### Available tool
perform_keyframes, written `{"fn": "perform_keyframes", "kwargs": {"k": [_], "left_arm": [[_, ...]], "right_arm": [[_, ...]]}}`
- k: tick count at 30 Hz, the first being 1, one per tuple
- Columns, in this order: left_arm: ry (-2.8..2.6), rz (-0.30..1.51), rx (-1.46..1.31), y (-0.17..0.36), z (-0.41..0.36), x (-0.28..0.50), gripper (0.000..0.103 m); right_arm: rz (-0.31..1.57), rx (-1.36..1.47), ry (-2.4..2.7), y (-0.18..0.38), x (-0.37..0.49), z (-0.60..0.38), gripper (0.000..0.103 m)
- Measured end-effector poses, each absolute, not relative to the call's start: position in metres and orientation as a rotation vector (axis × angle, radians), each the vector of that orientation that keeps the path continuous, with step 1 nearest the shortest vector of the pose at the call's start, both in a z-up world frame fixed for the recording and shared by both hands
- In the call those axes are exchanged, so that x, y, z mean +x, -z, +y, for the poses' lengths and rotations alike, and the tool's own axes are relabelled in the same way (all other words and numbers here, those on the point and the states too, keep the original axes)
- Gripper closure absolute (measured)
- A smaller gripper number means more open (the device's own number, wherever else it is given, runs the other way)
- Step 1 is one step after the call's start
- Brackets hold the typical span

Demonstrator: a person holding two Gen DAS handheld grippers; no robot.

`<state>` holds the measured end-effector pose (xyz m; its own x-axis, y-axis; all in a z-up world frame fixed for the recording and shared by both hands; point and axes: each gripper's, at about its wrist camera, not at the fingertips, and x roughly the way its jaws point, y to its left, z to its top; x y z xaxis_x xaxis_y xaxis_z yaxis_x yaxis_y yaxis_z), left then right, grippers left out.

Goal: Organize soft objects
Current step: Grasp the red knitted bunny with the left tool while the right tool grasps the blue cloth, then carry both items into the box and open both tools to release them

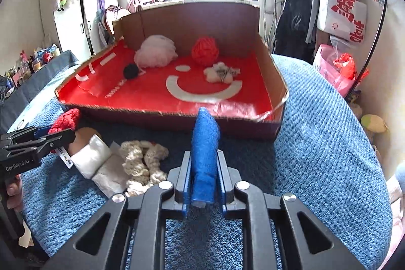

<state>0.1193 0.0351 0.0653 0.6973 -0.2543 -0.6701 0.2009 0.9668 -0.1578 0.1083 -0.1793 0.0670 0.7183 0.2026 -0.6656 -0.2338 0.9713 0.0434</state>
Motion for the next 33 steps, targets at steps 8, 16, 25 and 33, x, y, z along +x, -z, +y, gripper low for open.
{"fn": "perform_keyframes", "kwargs": {"k": [8,16,25,33], "left_arm": [[0.267,0.728,-0.063,-0.076,0.033,0.114,0.06],[0.283,0.701,-0.067,-0.089,0.032,0.117,0.06],[0.414,0.733,-0.046,-0.114,0.018,0.18,0.06],[0.442,0.831,0.068,-0.118,-0.005,0.254,0.06]], "right_arm": [[0.708,-0.035,-0.26,-0.077,0.106,-0.176,0.084],[0.694,-0.02,-0.275,-0.083,0.108,-0.176,0.084],[0.687,0.011,-0.392,-0.11,0.161,-0.164,0.083],[0.827,0.009,-0.465,-0.115,0.253,-0.145,0.083]]}}
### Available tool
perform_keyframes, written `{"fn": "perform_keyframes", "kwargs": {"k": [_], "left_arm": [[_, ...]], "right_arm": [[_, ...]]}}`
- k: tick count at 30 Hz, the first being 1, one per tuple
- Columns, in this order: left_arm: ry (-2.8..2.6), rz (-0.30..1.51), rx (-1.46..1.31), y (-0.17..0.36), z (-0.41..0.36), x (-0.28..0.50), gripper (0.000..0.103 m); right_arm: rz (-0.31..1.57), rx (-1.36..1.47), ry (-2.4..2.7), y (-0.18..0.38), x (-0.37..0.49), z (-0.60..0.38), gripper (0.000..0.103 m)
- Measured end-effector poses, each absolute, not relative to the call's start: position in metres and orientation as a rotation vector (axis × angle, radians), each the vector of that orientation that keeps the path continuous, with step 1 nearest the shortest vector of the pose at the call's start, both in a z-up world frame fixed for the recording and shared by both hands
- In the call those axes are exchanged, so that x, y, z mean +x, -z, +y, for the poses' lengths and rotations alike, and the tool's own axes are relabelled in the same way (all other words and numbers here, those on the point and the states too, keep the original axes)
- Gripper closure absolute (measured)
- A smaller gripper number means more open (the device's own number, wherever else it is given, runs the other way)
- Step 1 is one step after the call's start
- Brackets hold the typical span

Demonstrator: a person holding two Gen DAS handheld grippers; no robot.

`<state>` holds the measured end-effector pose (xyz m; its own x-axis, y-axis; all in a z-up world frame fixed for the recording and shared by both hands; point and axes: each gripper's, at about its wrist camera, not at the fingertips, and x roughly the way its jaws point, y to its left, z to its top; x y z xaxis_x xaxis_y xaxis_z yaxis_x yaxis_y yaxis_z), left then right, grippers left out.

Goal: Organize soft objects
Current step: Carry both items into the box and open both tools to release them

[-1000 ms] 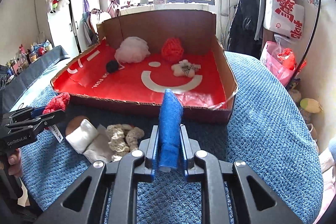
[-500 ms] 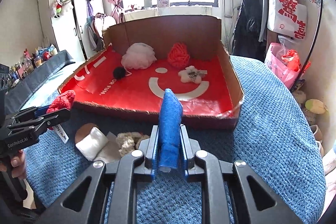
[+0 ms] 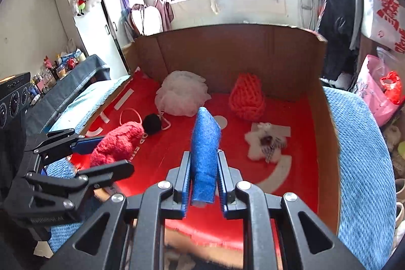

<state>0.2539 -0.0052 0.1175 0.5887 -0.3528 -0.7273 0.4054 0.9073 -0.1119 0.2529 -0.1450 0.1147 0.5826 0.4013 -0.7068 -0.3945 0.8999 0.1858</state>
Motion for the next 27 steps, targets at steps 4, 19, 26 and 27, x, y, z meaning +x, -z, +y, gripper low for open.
{"fn": "perform_keyframes", "kwargs": {"k": [4,19,26,27], "left_arm": [[0.446,0.903,0.096,-0.109,-0.012,0.288,0.06],[0.405,1.0,0.166,-0.076,-0.029,0.342,0.06],[0.415,1.026,0.172,-0.064,-0.031,0.347,0.059],[0.414,1.027,0.169,-0.063,-0.031,0.348,0.059]], "right_arm": [[0.898,-0.004,-0.466,-0.108,0.289,-0.135,0.083],[1.073,-0.032,-0.45,-0.069,0.35,-0.116,0.08],[1.092,-0.041,-0.451,-0.065,0.351,-0.113,0.076],[1.095,-0.043,-0.45,-0.065,0.351,-0.113,0.076]]}}
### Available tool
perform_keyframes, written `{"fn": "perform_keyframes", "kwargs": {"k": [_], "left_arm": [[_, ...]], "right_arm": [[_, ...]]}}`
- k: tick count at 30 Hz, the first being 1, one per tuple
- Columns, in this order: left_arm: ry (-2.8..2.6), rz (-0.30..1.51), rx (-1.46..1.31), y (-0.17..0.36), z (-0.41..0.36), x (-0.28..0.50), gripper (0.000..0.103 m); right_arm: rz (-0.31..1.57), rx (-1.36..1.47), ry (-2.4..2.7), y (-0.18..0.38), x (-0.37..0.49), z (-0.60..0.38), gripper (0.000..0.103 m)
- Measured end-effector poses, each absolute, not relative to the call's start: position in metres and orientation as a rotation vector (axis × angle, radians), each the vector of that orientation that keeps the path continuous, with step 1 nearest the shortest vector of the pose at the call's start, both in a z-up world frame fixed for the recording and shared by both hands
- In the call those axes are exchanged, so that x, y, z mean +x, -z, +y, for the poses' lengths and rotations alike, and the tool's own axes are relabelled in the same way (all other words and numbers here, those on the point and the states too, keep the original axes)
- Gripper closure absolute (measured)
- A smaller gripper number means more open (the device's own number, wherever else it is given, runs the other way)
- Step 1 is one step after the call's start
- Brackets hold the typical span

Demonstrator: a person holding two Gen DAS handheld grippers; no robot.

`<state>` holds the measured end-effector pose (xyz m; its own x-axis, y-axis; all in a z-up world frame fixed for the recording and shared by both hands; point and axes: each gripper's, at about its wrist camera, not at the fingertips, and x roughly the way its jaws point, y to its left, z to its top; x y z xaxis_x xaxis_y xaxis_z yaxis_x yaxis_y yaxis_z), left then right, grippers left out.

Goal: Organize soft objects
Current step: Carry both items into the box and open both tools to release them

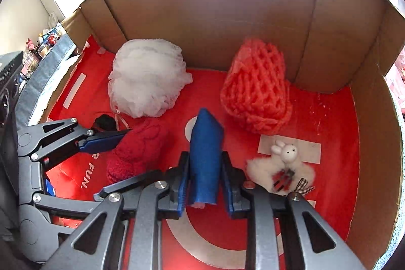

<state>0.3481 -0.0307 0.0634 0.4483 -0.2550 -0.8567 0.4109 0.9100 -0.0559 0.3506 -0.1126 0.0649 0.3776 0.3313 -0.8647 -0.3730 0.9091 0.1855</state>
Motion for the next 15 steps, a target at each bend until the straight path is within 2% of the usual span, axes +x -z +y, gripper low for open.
{"fn": "perform_keyframes", "kwargs": {"k": [11,15], "left_arm": [[0.415,1.031,0.176,-0.0624,-0.0313,0.3544,0.058],[0.41,1.035,0.18,-0.0617,-0.0339,0.3548,0.055]], "right_arm": [[1.105,-0.043,-0.449,-0.0646,0.3534,-0.1146,0.071],[1.105,-0.046,-0.446,-0.0633,0.3552,-0.1124,0.067]]}}
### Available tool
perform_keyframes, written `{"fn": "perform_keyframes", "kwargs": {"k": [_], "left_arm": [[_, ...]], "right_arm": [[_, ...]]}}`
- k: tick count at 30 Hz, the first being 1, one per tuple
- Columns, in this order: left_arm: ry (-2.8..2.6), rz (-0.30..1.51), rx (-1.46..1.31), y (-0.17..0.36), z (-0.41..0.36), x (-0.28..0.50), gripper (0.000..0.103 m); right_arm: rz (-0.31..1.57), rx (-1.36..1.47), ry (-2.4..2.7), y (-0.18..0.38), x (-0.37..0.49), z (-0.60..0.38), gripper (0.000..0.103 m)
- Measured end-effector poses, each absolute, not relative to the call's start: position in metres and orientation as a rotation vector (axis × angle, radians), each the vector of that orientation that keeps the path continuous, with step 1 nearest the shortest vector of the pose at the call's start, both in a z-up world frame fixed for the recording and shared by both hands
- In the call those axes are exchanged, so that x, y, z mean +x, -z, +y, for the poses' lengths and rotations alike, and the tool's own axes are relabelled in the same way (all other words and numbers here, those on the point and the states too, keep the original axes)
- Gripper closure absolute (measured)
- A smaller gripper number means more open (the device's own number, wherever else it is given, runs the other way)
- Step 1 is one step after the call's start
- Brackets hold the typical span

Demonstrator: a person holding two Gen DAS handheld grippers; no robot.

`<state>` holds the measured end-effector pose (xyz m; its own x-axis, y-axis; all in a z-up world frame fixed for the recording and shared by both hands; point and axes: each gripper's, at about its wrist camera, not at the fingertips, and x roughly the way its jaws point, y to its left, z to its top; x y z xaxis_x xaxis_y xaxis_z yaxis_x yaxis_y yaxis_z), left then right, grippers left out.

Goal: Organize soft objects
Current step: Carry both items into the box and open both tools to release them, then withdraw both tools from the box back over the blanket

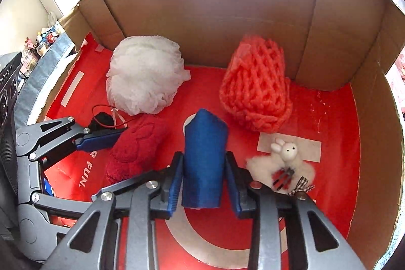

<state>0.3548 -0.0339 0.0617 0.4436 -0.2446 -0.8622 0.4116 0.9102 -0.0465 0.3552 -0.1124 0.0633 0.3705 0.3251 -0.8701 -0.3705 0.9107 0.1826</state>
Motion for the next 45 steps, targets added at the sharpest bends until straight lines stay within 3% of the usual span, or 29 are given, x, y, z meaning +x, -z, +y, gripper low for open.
{"fn": "perform_keyframes", "kwargs": {"k": [22,36,45], "left_arm": [[0.4,0.989,0.162,-0.074,-0.033,0.34,0.037],[0.371,0.898,0.122,-0.101,-0.023,0.305,0.029],[0.321,0.738,0.047,-0.143,-0.003,0.266,0.021]], "right_arm": [[1.077,-0.05,-0.438,-0.072,0.353,-0.115,0.048],[0.967,-0.033,-0.411,-0.113,0.33,-0.122,0.039],[0.799,-0.051,-0.358,-0.159,0.281,-0.139,0.023]]}}
